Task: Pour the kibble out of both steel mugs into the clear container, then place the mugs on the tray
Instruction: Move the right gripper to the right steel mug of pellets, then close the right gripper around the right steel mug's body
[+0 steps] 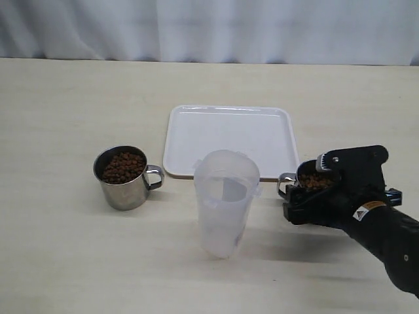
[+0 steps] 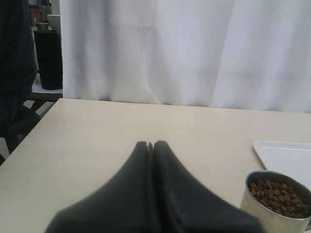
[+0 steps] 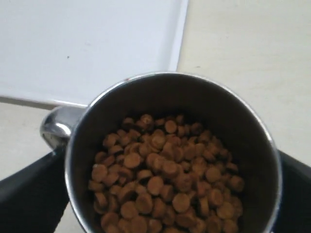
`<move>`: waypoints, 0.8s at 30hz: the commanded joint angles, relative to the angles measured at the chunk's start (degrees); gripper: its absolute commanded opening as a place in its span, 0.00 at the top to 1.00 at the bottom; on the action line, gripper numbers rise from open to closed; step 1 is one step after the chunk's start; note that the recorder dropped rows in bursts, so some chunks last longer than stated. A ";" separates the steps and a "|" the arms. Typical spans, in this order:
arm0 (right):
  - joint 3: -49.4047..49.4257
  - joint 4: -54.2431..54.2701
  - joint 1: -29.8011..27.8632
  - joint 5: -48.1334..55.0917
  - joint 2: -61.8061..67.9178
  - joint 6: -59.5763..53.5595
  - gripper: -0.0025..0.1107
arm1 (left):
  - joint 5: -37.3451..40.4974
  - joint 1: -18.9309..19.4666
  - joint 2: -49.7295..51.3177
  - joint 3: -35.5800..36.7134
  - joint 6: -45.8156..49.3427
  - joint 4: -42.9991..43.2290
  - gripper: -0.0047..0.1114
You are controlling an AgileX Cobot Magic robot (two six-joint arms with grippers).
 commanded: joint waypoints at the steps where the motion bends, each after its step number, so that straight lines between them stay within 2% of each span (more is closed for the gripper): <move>1: -1.71 0.99 0.05 5.57 0.09 -5.58 0.02 | -0.79 0.06 -0.16 0.18 -0.45 0.01 0.96; 9: -1.71 0.75 0.05 7.88 -0.63 -6.78 0.02 | -0.79 0.06 -0.16 0.18 -0.45 0.01 0.96; 13: -1.04 0.75 0.05 12.38 -3.75 -14.50 0.02 | -0.67 0.06 -0.16 0.18 -0.45 -0.11 0.96; 23: 3.55 1.00 0.05 3.96 -6.14 -18.82 0.02 | -0.57 0.06 -0.16 0.18 -0.45 -0.11 0.96; 24: 3.55 -0.34 -1.31 3.72 -6.14 -18.82 0.02 | -0.57 0.06 -0.16 0.18 -0.45 -0.11 0.96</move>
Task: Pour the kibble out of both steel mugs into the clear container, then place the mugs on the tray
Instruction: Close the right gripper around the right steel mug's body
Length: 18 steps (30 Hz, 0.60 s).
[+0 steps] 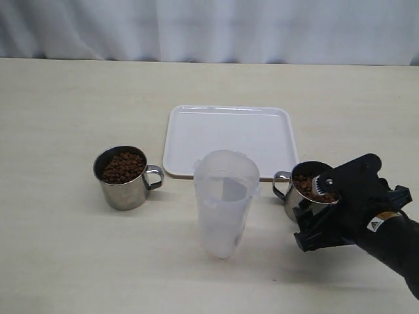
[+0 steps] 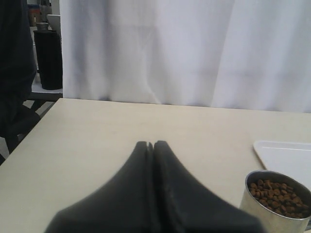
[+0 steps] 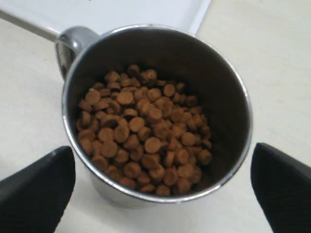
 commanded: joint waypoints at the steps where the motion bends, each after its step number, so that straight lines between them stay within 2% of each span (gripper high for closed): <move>1: 0.49 -2.50 -2.53 -2.93 -0.16 -0.21 0.02 | -0.57 0.06 -0.16 0.18 -0.45 -0.11 0.96; 3: 0.49 -11.58 -6.67 -1.24 -0.16 5.63 0.02 | -0.57 0.06 -0.16 0.18 -0.45 -0.11 0.96; 4: 0.49 -21.88 -9.51 -1.38 -0.16 11.41 0.02 | -0.57 0.06 -0.16 0.18 -0.45 -0.11 0.96; 6: 0.49 -30.74 -13.45 -1.58 -0.16 16.77 0.02 | -0.57 0.06 -0.16 0.18 -0.45 -0.11 0.96; 9: 0.49 -35.77 -16.98 -2.05 -0.16 18.80 0.02 | -0.57 0.06 -0.16 0.18 -0.45 -0.11 0.96; 11: 0.49 -43.42 -19.14 -4.73 1.18 20.85 0.02 | -0.57 0.06 -0.16 0.18 -0.45 -0.11 0.96; 18: 0.49 -50.13 -23.09 -16.93 12.12 20.07 0.02 | -0.79 0.06 -0.16 0.18 -0.45 -0.11 0.96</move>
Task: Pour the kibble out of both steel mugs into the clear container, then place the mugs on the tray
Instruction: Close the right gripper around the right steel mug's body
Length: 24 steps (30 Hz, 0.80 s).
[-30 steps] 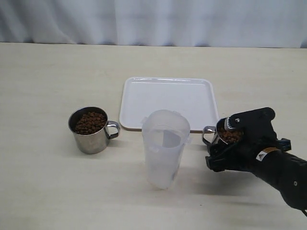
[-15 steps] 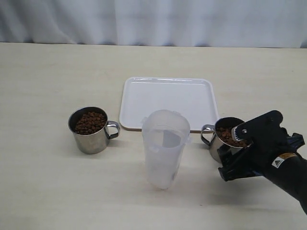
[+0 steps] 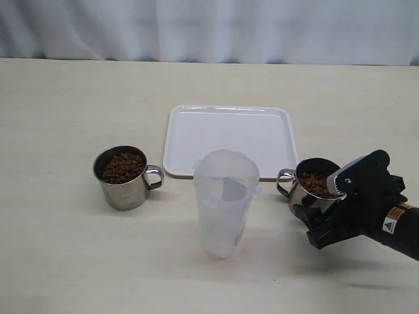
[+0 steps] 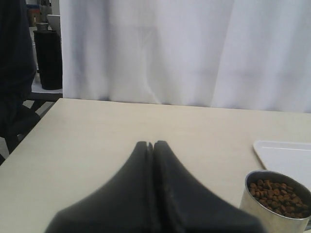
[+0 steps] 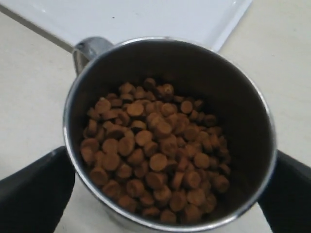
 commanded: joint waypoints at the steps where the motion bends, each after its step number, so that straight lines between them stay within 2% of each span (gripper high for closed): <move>1: 0.20 -4.21 -2.20 -9.49 6.33 -0.94 0.02 | -0.79 0.06 -0.16 0.18 -0.45 -0.11 0.96; 7: 0.26 -9.34 -6.17 -18.32 11.82 -0.54 0.02 | -0.79 0.06 -0.16 0.18 -0.45 -0.11 0.96; 14: 0.34 -12.99 -10.72 -23.79 14.55 0.20 0.02 | -0.79 0.06 -0.16 0.18 -0.45 -0.11 0.96; 17: 0.34 -13.34 -10.90 -26.81 16.36 0.53 0.02 | -0.79 0.06 -0.16 0.18 -0.45 -0.11 0.96; 24: 0.00 -13.34 -10.90 -26.81 19.57 0.68 0.02 | -0.79 0.06 -0.16 0.18 -0.45 -0.11 0.96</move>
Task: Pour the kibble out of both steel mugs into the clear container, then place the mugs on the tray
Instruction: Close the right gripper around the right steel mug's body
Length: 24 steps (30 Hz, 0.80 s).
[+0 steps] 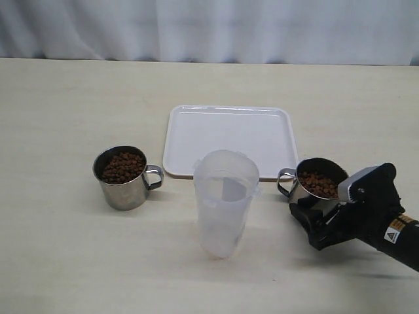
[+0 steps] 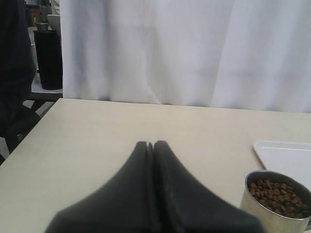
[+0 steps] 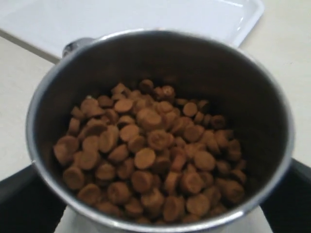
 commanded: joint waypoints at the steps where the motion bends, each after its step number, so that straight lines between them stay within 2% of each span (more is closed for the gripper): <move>1: -0.27 -0.48 -0.54 -1.00 0.96 0.23 0.02 | -0.79 0.06 -0.16 0.18 -0.45 -0.11 0.96; 24: -3.40 -4.39 -0.54 -1.00 1.08 0.93 0.02 | -0.39 0.06 -0.16 0.18 -0.45 -0.11 0.96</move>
